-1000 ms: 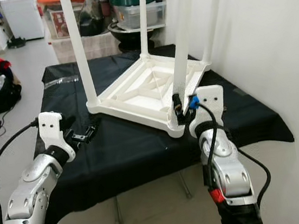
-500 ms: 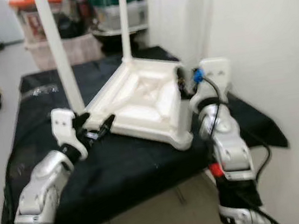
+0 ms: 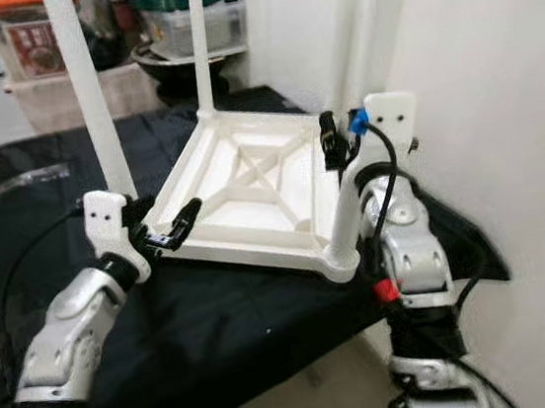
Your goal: Building children table
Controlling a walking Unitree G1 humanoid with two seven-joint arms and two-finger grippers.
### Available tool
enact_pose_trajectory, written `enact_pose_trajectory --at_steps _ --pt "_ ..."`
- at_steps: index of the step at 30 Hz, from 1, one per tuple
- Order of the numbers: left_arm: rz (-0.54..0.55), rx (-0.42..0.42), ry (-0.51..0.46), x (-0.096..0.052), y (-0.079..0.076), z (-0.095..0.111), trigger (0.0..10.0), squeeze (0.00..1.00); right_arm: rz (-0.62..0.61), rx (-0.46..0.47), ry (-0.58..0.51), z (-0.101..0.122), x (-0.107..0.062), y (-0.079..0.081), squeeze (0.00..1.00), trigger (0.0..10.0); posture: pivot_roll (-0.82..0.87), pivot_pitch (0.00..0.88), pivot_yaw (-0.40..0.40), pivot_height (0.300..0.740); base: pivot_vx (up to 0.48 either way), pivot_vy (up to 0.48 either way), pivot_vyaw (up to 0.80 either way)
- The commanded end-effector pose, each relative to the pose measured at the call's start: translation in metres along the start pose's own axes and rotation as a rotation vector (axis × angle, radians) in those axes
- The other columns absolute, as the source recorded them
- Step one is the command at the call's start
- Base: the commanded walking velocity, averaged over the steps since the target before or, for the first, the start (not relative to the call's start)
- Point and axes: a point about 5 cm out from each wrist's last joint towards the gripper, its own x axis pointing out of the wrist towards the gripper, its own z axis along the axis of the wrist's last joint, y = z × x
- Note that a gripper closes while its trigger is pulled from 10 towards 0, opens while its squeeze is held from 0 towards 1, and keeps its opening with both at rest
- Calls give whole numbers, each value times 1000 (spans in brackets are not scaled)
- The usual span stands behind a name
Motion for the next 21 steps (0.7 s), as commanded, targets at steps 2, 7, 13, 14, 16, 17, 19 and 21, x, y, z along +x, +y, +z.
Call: enact_pose_trajectory --at_steps 2,7,13,14,16,17,19,21 --pt "18 15 5 -3 4 -1 10000 0 -58 1 21 -2 1 -11 0 0 63 0 -83 740 0 0 0" --pt "21 18 4 -3 4 -1 10000 0 -38 31 -2 1 -2 -9 0 0 61 0 -81 740 0 0 0" --pt "48 35 7 -2 9 -1 10000 0 57 56 -15 6 -5 1 0 0 67 0 -82 740 0 0 0" --pt "48 35 7 -2 9 -1 10000 0 57 56 -15 6 -5 1 0 0 67 0 -82 740 0 0 0" --pt "53 36 8 -2 10 -2 10000 0 67 54 -16 6 -5 1 0 0 66 0 -82 740 0 0 0" --pt "55 36 9 -3 10 -2 10000 0 76 50 -21 7 -5 2 0 0 66 0 -82 740 0 0 0" --pt "55 36 9 -3 10 -2 10000 0 82 45 -27 9 -5 1 0 0 66 0 -81 740 0 0 0" --pt "52 35 10 -2 8 -3 10000 0 120 11 -82 16 -5 3 0 0 68 0 -80 740 0 0 0"
